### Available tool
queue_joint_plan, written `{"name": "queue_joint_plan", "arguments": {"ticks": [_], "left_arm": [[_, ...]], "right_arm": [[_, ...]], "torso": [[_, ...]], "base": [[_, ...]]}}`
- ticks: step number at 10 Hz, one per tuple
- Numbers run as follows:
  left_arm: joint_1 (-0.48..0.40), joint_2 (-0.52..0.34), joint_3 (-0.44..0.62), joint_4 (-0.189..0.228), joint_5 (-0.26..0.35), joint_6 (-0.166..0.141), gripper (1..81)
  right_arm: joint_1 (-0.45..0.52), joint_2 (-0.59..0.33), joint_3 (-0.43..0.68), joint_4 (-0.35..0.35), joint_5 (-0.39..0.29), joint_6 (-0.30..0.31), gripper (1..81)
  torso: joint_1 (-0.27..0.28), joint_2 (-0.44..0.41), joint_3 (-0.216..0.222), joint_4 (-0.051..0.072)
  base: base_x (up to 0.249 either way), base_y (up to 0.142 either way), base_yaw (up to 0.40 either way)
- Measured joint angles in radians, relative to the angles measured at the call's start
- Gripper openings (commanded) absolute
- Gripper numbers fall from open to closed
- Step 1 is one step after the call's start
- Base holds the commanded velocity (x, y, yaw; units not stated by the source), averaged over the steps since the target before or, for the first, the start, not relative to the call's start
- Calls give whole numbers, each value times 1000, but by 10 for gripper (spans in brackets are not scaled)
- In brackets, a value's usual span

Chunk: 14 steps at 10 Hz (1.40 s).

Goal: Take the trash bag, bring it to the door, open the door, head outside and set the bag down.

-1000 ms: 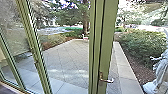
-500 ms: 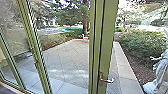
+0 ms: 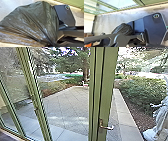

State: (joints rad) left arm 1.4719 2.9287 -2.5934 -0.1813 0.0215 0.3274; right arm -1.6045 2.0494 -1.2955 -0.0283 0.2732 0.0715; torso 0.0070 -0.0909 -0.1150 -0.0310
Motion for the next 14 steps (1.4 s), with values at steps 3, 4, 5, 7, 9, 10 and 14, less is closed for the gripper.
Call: {"name": "queue_joint_plan", "arguments": {"ticks": [3,4,5,7,9,10,14], "left_arm": [[0,6,-1,0,0,0,10],[0,5,-1,0,0,0,10],[0,5,-1,0,0,0,10],[0,10,-1,0,0,0,10],[0,11,-1,0,0,0,10],[1,11,-1,0,0,0,10],[5,26,-31,-3,-3,-3,10]], "right_arm": [[59,-133,153,19,0,0,811],[81,-180,200,24,-1,0,811],[100,-221,243,27,-4,0,811],[160,-292,320,49,-17,1,811],[241,-327,348,99,-52,0,811],[286,-329,354,126,-85,1,811],[477,-388,392,232,-226,2,811]], "torso": [[0,0,0,0],[0,0,0,0],[0,0,0,0],[0,0,0,0],[0,0,0,0],[0,0,0,0],[0,0,0,0]], "base": [[0,0,0],[0,0,0],[0,0,0],[0,0,0],[0,0,0],[0,0,0],[0,0,0]]}}
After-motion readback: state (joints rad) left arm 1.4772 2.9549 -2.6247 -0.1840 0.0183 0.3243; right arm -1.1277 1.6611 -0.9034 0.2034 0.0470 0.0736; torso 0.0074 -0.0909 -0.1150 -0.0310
